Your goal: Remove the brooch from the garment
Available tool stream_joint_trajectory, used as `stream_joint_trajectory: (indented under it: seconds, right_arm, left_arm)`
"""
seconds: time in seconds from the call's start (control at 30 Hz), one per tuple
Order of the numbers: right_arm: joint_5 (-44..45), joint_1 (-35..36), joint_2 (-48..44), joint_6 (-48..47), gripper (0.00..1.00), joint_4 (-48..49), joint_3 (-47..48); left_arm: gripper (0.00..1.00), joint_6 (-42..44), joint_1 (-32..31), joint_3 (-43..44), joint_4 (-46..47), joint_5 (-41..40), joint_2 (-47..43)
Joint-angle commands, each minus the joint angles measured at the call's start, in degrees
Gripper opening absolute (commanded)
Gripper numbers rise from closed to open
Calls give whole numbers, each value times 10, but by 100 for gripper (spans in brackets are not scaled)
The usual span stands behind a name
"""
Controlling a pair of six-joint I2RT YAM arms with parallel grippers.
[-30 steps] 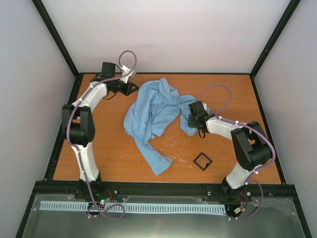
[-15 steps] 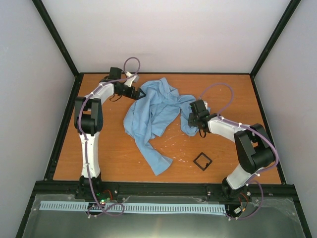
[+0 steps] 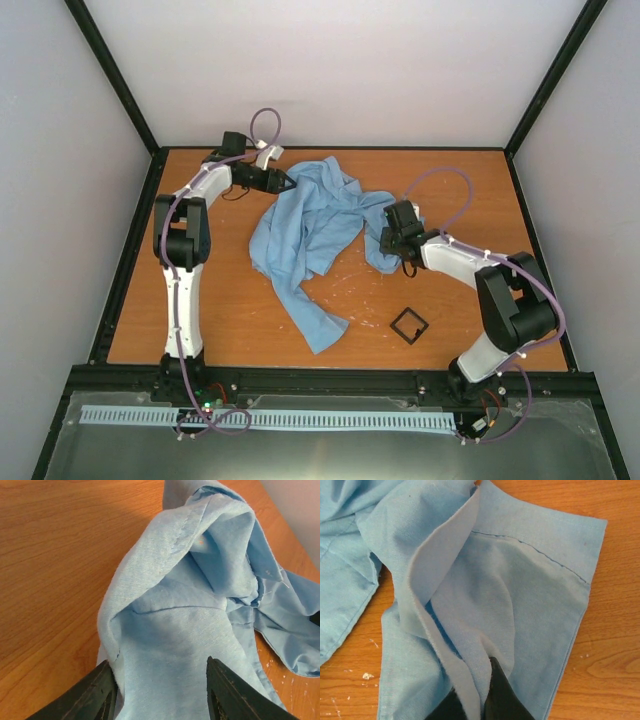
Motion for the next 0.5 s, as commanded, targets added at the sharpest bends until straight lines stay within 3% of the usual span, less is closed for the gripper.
stream_joint_trajectory:
  seconds: [0.0,0.1,0.13,0.2,0.27,0.37,0.47]
  right_arm:
    - [8,-3,-28,0,3,1,5]
    - [8,-4,-36,-3,3,-1,7]
    - [8,-5,-39,-3,3,-1,8]
    - [7,-5,-42,-4,3,-2,9]
    - [5,-5,-44,-4,3,-3,8]
    - [2,-5,-48,-3,3,-3,6]
    - [1,-5,-49,-1,2,-1,5]
  left_arm:
    - [50,-10,3,21,-10,27,12]
    - [48,-8,3,19,-7,15,16]
    - [52,-9,3,16,-3,2,18]
    - [81,-9,1,9,7,-44,22]
    - [89,3,3,7,5,-74,29]
    - [88,8,5,2,6,-83,30]
    - [74,6,5,-2,7,-54,25]
